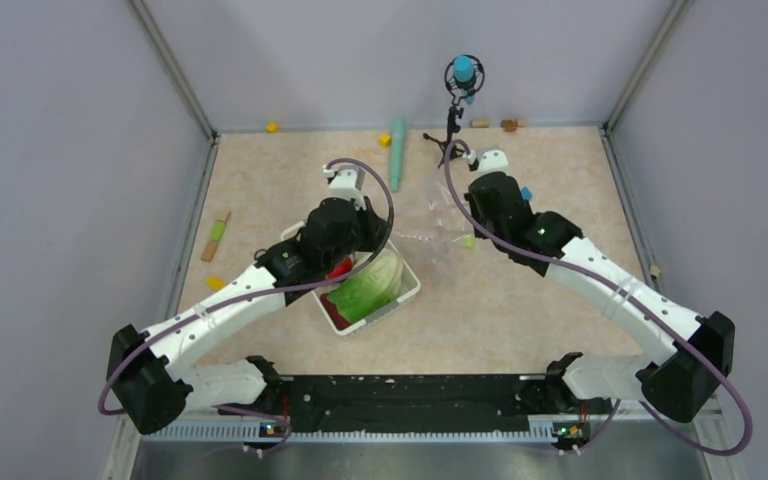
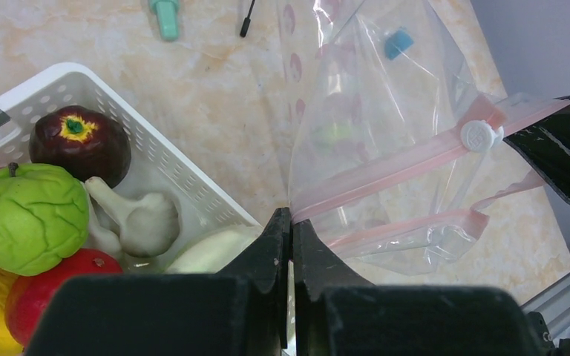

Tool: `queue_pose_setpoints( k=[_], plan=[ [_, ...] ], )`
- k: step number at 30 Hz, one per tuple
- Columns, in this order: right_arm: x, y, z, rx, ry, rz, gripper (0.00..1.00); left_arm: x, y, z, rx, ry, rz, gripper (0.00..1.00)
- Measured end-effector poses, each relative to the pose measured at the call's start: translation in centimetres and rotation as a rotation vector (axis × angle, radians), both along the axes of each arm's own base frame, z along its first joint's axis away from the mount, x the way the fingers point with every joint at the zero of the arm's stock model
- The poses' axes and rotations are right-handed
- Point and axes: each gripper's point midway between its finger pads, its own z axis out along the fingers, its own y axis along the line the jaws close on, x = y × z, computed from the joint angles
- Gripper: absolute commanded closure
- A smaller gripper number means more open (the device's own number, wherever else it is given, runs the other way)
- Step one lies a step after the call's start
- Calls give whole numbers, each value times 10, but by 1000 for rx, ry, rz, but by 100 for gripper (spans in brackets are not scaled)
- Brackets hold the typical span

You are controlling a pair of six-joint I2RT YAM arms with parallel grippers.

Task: Place the food in the zip-top bag and seal the zipper
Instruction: Open the zipper of the food storage bag at the center of the board.

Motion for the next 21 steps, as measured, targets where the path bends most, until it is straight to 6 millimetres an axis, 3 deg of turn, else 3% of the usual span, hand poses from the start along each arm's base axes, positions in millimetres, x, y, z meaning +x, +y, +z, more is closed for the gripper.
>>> queue_pose_setpoints(
  k=[6,15,21],
  plan=[
    [-3,6,-4,29,24,42,75,-1,2,-4,23,5,-10,100],
    [-23,23,-37,113,150,174,66,-3,-6,-24,26,68,-62,100],
    [-26,41,-33,173,148,240,62,-6,-10,-31,12,102,-76,100]
  ],
)
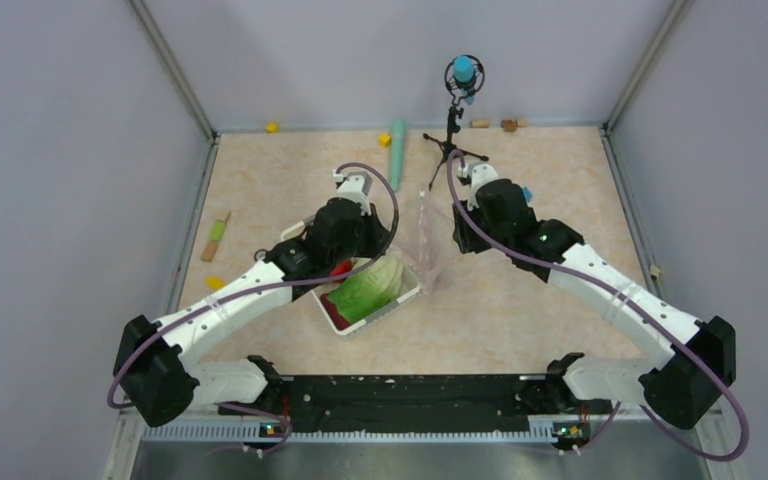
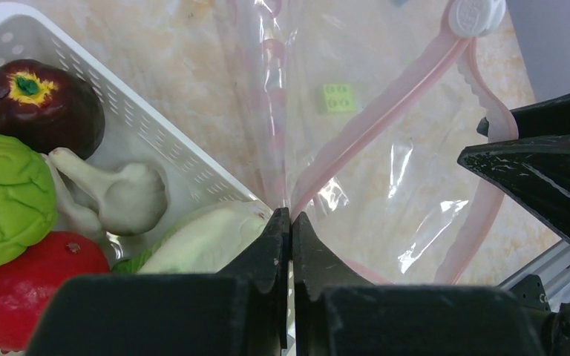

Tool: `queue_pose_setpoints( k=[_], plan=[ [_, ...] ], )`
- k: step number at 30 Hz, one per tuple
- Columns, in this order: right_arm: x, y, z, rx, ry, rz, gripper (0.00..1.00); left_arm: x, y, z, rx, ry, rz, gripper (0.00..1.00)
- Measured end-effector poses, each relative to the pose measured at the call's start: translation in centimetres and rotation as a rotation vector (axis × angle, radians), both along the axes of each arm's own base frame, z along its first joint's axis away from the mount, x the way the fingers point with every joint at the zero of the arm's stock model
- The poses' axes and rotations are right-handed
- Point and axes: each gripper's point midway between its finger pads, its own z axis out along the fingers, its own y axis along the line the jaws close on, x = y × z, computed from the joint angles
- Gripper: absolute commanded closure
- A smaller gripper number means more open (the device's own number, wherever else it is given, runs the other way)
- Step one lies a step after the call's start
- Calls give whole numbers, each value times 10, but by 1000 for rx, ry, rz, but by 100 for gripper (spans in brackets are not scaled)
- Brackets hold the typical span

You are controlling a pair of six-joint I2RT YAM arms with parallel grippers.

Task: Place the food in the zip-top bag and seal the zipper
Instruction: Open the zipper of the food storage bag at the center of the board.

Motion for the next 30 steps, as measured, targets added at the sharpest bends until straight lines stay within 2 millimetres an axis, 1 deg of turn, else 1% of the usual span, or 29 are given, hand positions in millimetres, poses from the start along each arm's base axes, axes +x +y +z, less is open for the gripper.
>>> queue_pose_setpoints(
  k=[3,6,8,15,16,18,19,21,24,26,27,30],
  plan=[
    [-2,7,6,27,-15,24,62,-1,0,-3,-2,8,1,100],
    [-3,10,14,56,-40,35,62,-4,0,-7,-7,22,-5,100],
    [-3,11,16,66,-44,32,62,-7,-1,-8,-13,29,-13,100],
    [4,17,8,86,-45,23,63,-17,-5,-3,-57,26,-62,100],
    [7,20,6,87,-45,21,70,-18,-5,-3,-59,26,-66,100],
    [10,23,1,88,-37,17,93,-20,-5,-3,-66,28,-72,100],
    [12,24,-1,89,-33,13,100,-20,-5,-3,-67,27,-72,100],
    [13,24,-2,90,-31,5,100,-22,-4,-3,-68,27,-72,100],
    [16,25,2,106,-47,-4,100,-22,-4,-1,-73,24,-74,100],
    [17,27,4,114,-55,-2,100,-23,-5,-1,-75,25,-80,93],
    [18,27,5,117,-59,-2,100,-23,-5,-1,-76,25,-82,85],
    [17,28,7,123,-63,2,100,-25,-6,-1,-78,28,-96,55]
  ],
)
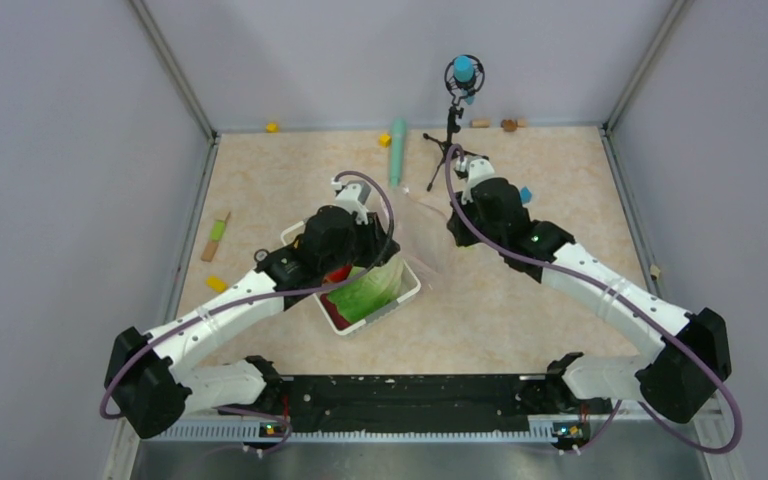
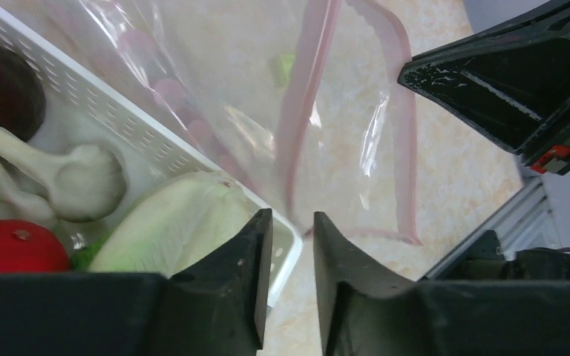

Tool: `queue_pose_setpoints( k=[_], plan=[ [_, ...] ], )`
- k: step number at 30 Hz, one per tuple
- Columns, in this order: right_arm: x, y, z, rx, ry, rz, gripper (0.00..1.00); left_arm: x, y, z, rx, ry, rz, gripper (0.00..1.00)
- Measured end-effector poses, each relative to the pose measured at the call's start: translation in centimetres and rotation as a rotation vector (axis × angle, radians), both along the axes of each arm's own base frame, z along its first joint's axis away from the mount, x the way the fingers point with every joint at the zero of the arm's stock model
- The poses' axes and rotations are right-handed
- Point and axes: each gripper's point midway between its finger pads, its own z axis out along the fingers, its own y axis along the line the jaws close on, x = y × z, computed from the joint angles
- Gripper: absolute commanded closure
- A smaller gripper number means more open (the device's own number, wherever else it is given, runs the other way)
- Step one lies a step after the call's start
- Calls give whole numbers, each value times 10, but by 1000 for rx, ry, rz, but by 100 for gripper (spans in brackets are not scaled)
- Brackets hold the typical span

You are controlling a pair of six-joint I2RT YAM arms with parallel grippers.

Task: Place the food in the zip-top bag and seal the zipper
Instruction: Open the zipper of the food storage bag at the center of the board, then pick up the fake fruit from the bin.

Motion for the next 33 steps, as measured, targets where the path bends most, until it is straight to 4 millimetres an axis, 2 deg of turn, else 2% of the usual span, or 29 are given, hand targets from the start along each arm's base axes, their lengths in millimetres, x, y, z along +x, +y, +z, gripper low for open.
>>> queue_pose_setpoints(
  k=[2,5,10,13,17,19,22,29,33],
  plan=[
    [0,0,2,3,-4,0,100,-2,-2,0,0,-1,-20,38],
    [-2,-1,3,4,-5,1,100,-8,-5,2,-12,4,-54,24],
    [-5,-5,-2,-15,17,-2,100,-18,-1,10,-15,-6,-85,18],
    [-8,-9,-7,-37,37,-9,100,-21,11,17,-1,-24,-54,4],
    [-12,-14,-13,-63,60,-17,100,-25,28,29,13,-70,-18,3],
    [-14,-16,-13,-72,68,-19,100,-29,33,27,31,-82,-26,3],
    [-14,-16,-12,-73,68,-21,100,-31,37,13,74,-64,-34,3],
    [-17,-15,-14,-76,82,-7,100,-38,45,-44,206,41,-57,3],
    [-18,-15,-14,-75,83,-1,100,-38,45,-65,257,100,-63,3]
  ],
)
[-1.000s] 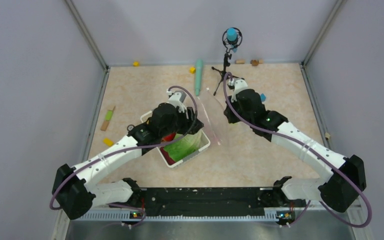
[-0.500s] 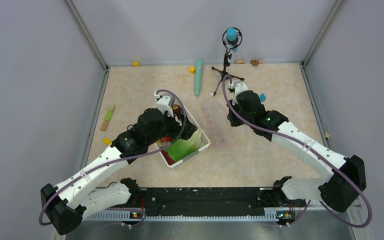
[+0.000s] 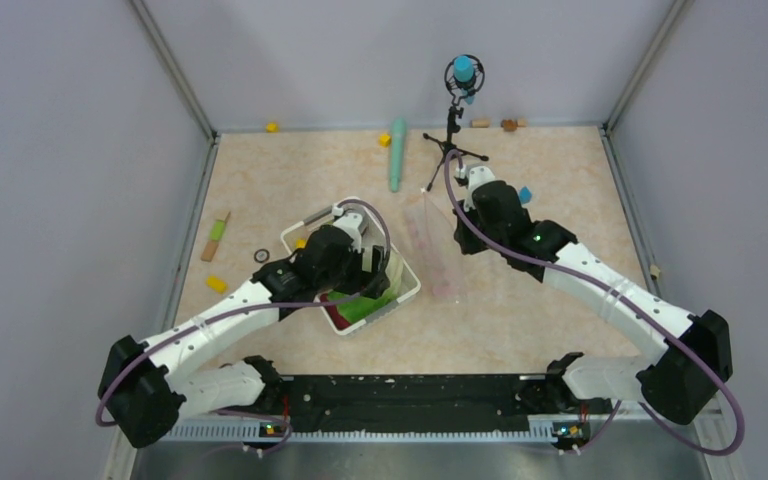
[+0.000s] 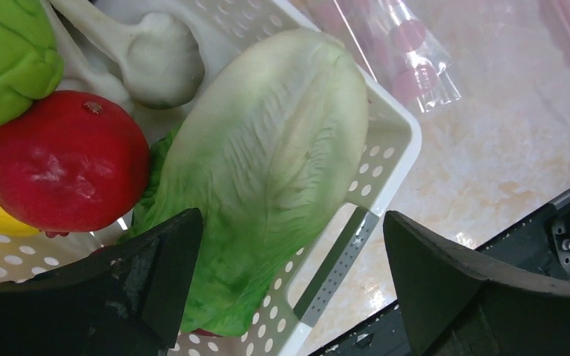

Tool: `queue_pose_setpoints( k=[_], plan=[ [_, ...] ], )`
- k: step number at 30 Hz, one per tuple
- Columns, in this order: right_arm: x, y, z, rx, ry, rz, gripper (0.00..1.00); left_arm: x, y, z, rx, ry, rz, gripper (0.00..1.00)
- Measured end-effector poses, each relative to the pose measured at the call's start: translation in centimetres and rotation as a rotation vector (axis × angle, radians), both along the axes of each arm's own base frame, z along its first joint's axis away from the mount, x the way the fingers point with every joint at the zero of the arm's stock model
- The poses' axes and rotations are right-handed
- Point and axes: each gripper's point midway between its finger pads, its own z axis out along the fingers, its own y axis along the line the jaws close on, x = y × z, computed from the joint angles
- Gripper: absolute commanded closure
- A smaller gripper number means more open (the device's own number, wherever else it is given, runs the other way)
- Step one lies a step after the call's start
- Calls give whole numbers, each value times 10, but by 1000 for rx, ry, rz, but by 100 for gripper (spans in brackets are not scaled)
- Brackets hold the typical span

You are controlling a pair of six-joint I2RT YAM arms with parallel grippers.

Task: Place the food in the zip-top bag and seal the zipper
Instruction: Pick up the fake fruit from the bin.

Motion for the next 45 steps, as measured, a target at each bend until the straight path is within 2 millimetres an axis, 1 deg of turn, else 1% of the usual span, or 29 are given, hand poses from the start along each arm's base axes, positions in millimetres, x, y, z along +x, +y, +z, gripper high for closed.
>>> queue_pose_setpoints(
  k=[2,5,7,9,13,15,18,20,23,27,30,33,37,38,40,42,44,45],
  plan=[
    [0,0,0,-1,0,0,100,-2,3,-6,22,17,6,3],
    [0,0,0,0,0,2,100,0,9,-5,36,7,37,3],
    [0,0,0,-2,-1,5,100,4,15,2,34,-20,75,3],
    [0,0,0,-4,-2,7,100,9,22,12,25,-62,124,3],
    [0,0,0,-6,-3,9,100,27,45,30,24,-130,269,3],
    [0,0,0,-10,-4,13,100,38,56,34,34,-139,340,3],
    [3,2,1,-8,-7,15,100,61,76,36,40,-128,448,3],
    [3,3,1,-9,-5,16,100,74,86,30,38,-106,500,3],
    [3,4,-1,-11,0,21,100,88,98,10,64,-50,545,3],
    [3,5,0,-7,-5,27,100,95,99,-16,100,20,544,3],
    [5,7,2,1,-14,30,100,101,98,-27,86,51,538,3],
    [5,8,3,6,-17,33,100,108,99,-30,69,58,540,3],
    [5,9,3,11,-18,36,100,115,97,-30,49,56,538,11],
    [5,9,3,11,-18,37,100,116,97,-29,46,54,536,15],
    [5,10,4,13,-18,40,100,119,95,-28,44,48,531,27],
    [5,11,4,19,-19,45,100,121,93,-26,40,45,521,45],
    [5,13,4,24,-18,51,100,123,90,-24,34,42,505,59],
    [5,13,4,25,-18,52,100,124,89,-23,35,40,495,68]
  ],
)
